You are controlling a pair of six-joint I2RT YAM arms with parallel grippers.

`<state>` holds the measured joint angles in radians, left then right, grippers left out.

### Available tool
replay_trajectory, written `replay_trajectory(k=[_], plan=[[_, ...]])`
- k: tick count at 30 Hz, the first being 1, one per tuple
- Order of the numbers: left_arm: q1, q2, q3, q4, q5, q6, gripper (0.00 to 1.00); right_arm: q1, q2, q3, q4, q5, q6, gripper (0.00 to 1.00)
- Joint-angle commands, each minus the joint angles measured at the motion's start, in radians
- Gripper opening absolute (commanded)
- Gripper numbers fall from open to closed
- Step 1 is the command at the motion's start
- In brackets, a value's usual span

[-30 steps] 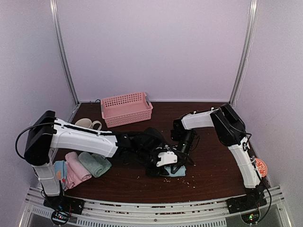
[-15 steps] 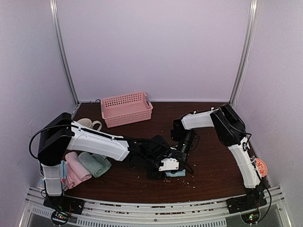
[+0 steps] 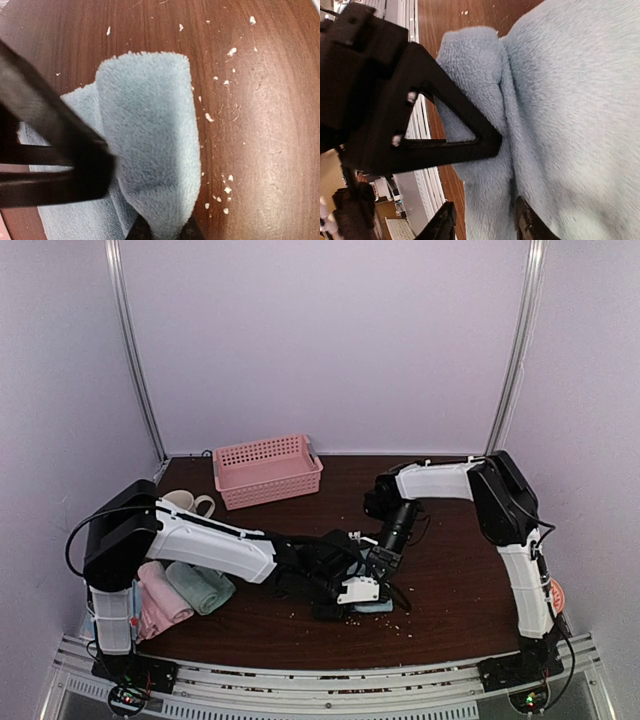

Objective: Roll the towels
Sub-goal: Roll the towel at the center of the board.

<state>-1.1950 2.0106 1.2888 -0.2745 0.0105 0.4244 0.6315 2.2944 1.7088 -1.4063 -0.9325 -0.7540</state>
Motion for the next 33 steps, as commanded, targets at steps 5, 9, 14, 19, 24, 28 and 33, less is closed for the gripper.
replay_trajectory(k=[5, 9, 14, 19, 24, 28, 33], plan=[[0.02, -0.004, 0.015, -0.175, 0.192, -0.122, 0.08, -0.14, -0.196, 0.214, 0.048, 0.059, 0.086, 0.46], [0.07, 0.068, 0.116, -0.277, 0.286, -0.171, 0.09, -0.241, -0.358, 0.249, 0.049, 0.046, 0.078, 0.47], [0.169, 0.166, 0.22, -0.365, 0.546, -0.245, 0.12, -0.338, -0.56, 0.208, 0.062, -0.043, 0.026, 0.47], [0.269, 0.299, 0.344, -0.443, 0.853, -0.325, 0.13, -0.313, -0.755, -0.031, 0.186, -0.127, 0.018, 0.55], [0.294, 0.382, 0.398, -0.479, 0.936, -0.345, 0.14, -0.109, -0.854, -0.215, 0.278, 0.049, -0.029, 0.55], [0.299, 0.417, 0.409, -0.497, 0.928, -0.346, 0.14, 0.081, -0.924, -0.439, 0.447, 0.349, -0.01, 0.53], [0.299, 0.428, 0.412, -0.486, 0.91, -0.372, 0.14, 0.26, -0.932, -0.708, 0.747, 0.618, 0.084, 0.53]])
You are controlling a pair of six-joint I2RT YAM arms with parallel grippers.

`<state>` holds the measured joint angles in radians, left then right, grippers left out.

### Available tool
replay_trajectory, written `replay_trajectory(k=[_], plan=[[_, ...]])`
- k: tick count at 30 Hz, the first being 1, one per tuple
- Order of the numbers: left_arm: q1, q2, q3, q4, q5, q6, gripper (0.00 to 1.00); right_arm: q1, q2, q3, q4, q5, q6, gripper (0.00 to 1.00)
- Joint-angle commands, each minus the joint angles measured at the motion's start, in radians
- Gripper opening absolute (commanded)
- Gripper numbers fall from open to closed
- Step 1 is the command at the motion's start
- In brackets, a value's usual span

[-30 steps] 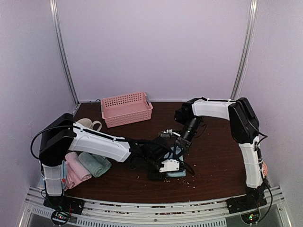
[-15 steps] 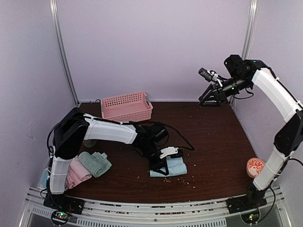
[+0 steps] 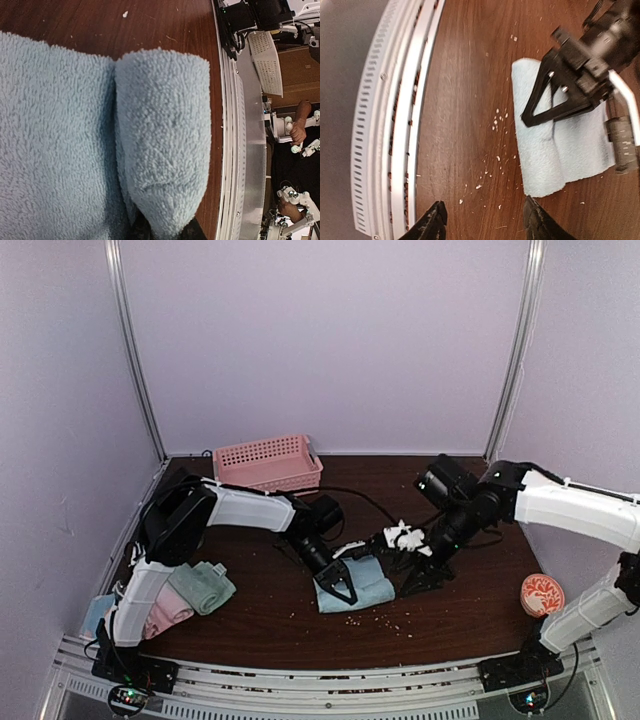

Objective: Roll the towels
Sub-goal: Roll the towel at the center of the board.

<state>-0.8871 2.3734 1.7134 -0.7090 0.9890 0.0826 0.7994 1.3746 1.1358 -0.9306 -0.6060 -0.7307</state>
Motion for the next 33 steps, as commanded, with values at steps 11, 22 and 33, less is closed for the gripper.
replay_trajectory(k=[11, 22, 33], plan=[[-0.01, 0.066, -0.014, -0.05, -0.11, -0.051, 0.22, 0.18, 0.137, -0.238, 0.56, 0.438, 0.069, 0.55], [-0.009, 0.053, -0.011, -0.041, -0.195, -0.054, 0.27, 0.184, 0.248, -0.247, 0.593, 0.368, 0.016, 0.47], [0.008, -0.082, -0.078, 0.095, -0.341, -0.079, 0.35, 0.177, 0.33, -0.178, 0.438, 0.245, -0.017, 0.1]])
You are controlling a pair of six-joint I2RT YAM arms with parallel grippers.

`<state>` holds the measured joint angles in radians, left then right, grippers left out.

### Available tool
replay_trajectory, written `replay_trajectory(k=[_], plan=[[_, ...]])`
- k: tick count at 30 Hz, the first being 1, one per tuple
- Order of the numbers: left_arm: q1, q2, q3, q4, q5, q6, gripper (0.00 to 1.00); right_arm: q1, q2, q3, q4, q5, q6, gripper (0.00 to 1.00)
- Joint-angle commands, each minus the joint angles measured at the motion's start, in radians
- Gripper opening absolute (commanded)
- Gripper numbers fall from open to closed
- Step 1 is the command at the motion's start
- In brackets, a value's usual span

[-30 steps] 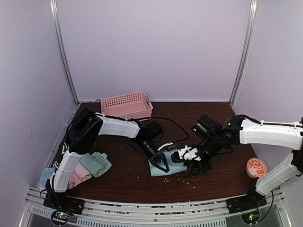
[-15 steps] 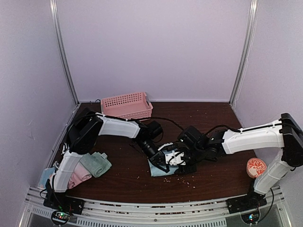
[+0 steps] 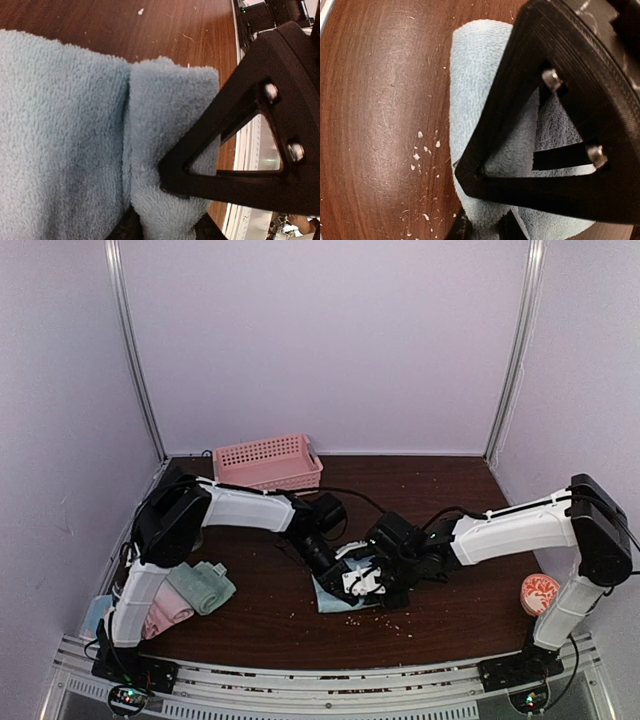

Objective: Roll the towels
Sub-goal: Roll the towel at the center of the board.

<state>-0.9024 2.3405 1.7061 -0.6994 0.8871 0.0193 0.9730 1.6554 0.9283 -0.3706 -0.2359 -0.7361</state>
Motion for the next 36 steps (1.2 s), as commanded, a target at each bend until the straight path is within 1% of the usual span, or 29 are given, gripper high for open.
replay_trajectory(k=[1, 4, 8, 13, 15, 16, 18, 19, 22, 24, 26, 28, 30, 31, 33, 35, 36], plan=[[0.03, -0.085, -0.094, 0.114, -0.256, -0.021, 0.38, 0.001, 0.059, 0.037, -0.146, -0.141, -0.012, 0.1], [0.054, -0.189, -0.173, 0.195, -0.277, -0.043, 0.44, -0.019, 0.099, 0.069, -0.219, -0.181, -0.048, 0.09], [0.086, -0.305, -0.247, 0.257, -0.301, -0.059, 0.47, -0.05, 0.142, 0.121, -0.313, -0.255, -0.066, 0.09], [0.111, -0.424, -0.328, 0.33, -0.444, -0.117, 0.48, -0.095, 0.261, 0.274, -0.511, -0.391, -0.091, 0.09], [0.112, -0.505, -0.393, 0.405, -0.551, -0.163, 0.48, -0.117, 0.323, 0.337, -0.577, -0.446, -0.096, 0.1], [0.112, -0.546, -0.428, 0.454, -0.572, -0.181, 0.47, -0.128, 0.348, 0.366, -0.606, -0.469, -0.097, 0.1], [0.111, -0.644, -0.523, 0.576, -0.645, -0.214, 0.48, -0.149, 0.418, 0.437, -0.666, -0.497, -0.092, 0.1], [0.109, -0.701, -0.596, 0.645, -0.676, -0.214, 0.48, -0.157, 0.46, 0.499, -0.704, -0.504, -0.085, 0.11], [0.084, -0.845, -0.723, 0.787, -0.761, -0.171, 0.52, -0.183, 0.606, 0.65, -0.858, -0.534, -0.084, 0.11], [0.046, -0.9, -0.75, 0.814, -0.792, -0.123, 0.53, -0.201, 0.688, 0.729, -0.931, -0.557, -0.088, 0.11], [-0.013, -0.919, -0.746, 0.792, -0.813, -0.039, 0.52, -0.216, 0.745, 0.772, -0.976, -0.573, -0.093, 0.11], [-0.112, -0.902, -0.733, 0.741, -0.868, 0.07, 0.51, -0.226, 0.785, 0.794, -0.984, -0.569, -0.071, 0.11], [-0.206, -0.833, -0.704, 0.654, -0.916, 0.164, 0.51, -0.237, 0.814, 0.813, -0.985, -0.565, -0.043, 0.11], [-0.239, -0.798, -0.688, 0.618, -0.932, 0.187, 0.51, -0.241, 0.825, 0.822, -0.985, -0.566, -0.03, 0.11], [-0.276, -0.732, -0.662, 0.579, -0.95, 0.217, 0.51, -0.249, 0.839, 0.834, -0.985, -0.568, -0.026, 0.11], [-0.298, -0.687, -0.651, 0.577, -0.977, 0.254, 0.52, -0.249, 0.844, 0.84, -0.983, -0.563, -0.026, 0.11], [-0.303, -0.666, -0.641, 0.575, -0.991, 0.26, 0.52, -0.251, 0.845, 0.841, -0.979, -0.557, 0.001, 0.11]])
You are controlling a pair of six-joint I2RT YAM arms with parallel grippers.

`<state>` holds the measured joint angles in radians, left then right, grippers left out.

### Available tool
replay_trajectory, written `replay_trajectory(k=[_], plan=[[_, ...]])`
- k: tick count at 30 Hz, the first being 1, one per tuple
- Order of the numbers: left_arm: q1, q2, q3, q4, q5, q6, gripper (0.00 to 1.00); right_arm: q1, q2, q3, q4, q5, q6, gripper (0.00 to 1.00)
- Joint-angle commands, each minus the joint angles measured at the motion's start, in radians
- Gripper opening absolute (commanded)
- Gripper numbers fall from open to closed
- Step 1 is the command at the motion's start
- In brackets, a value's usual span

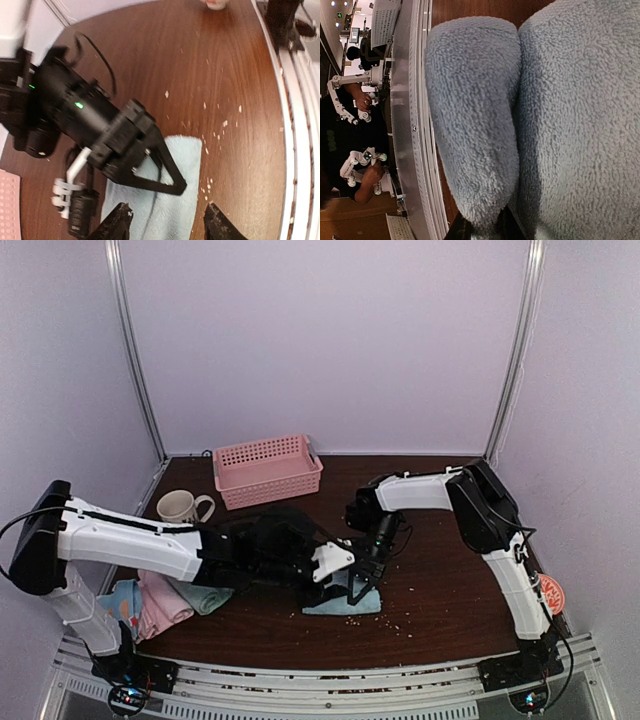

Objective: Roll the towels
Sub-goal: Roll the towel at the center of the board.

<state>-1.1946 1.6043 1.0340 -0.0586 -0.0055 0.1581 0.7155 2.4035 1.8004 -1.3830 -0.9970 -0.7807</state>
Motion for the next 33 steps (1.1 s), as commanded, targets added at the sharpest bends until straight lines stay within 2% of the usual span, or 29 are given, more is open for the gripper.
replay_trajectory(k=[1, 6, 16, 21, 24, 26, 28, 30, 33], plan=[[-0.012, 0.094, 0.049, -0.07, -0.109, 0.123, 0.52, 0.007, 0.097, -0.029, 0.041, 0.208, 0.06, 0.11], [-0.014, 0.185, 0.075, -0.073, -0.117, 0.144, 0.54, 0.007, 0.092, -0.017, 0.039, 0.216, 0.069, 0.12], [-0.014, 0.3, 0.094, -0.074, -0.066, 0.149, 0.53, 0.007, 0.084, -0.013, 0.051, 0.209, 0.08, 0.12], [-0.015, 0.338, 0.103, -0.065, -0.066, 0.148, 0.46, 0.007, 0.073, -0.01, 0.046, 0.198, 0.076, 0.12], [-0.015, 0.359, 0.121, -0.082, -0.083, 0.141, 0.36, 0.007, 0.052, 0.001, 0.026, 0.178, 0.074, 0.13], [-0.016, 0.36, 0.124, -0.088, -0.079, 0.138, 0.26, 0.006, 0.01, 0.005, 0.026, 0.167, 0.074, 0.19], [-0.016, 0.356, 0.123, -0.095, -0.062, 0.132, 0.2, 0.0, -0.05, 0.016, 0.025, 0.166, 0.073, 0.29], [-0.015, 0.355, 0.123, -0.111, -0.047, 0.124, 0.16, -0.006, -0.107, 0.036, 0.025, 0.167, 0.072, 0.38], [-0.014, 0.353, 0.124, -0.146, -0.016, 0.107, 0.14, -0.02, -0.183, 0.106, 0.025, 0.213, 0.098, 0.43]])
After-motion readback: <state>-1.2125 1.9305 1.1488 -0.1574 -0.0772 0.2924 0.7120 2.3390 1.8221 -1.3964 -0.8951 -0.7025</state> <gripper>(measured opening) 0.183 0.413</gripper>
